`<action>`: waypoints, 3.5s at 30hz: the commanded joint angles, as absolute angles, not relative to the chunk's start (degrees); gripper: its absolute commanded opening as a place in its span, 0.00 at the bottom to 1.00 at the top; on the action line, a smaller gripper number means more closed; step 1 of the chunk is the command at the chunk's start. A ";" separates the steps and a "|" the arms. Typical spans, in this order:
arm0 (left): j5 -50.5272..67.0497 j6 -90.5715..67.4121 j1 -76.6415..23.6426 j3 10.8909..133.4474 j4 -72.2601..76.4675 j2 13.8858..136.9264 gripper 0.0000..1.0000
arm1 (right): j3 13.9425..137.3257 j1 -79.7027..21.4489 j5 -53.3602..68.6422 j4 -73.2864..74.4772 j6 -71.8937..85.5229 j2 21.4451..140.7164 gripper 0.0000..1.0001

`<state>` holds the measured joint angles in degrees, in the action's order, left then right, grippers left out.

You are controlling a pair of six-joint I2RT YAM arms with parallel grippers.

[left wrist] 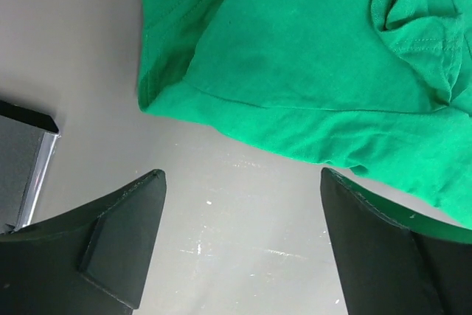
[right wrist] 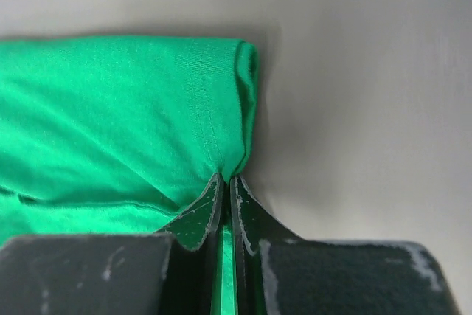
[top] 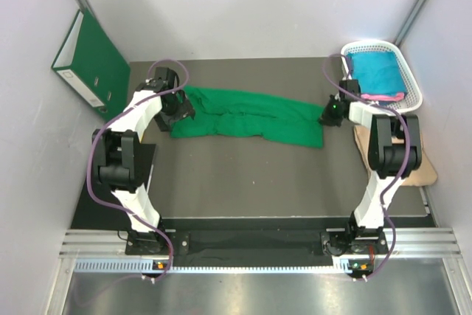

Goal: Fold and stack the t-shirts
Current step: Rotate the tshirt 90 degrees

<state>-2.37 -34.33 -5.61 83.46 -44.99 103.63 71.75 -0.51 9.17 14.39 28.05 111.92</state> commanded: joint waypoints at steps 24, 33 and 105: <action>1.41 -45.61 -5.27 78.65 -40.07 110.65 0.04 | 53.60 -3.43 7.92 48.77 28.13 76.12 0.75; 0.53 -47.64 -5.27 85.16 -42.45 118.65 0.00 | 63.72 -3.43 4.92 39.92 24.17 81.11 0.98; 19.77 -71.98 -47.19 57.03 -19.16 107.29 0.77 | 65.66 -8.35 13.88 32.26 23.82 92.64 1.00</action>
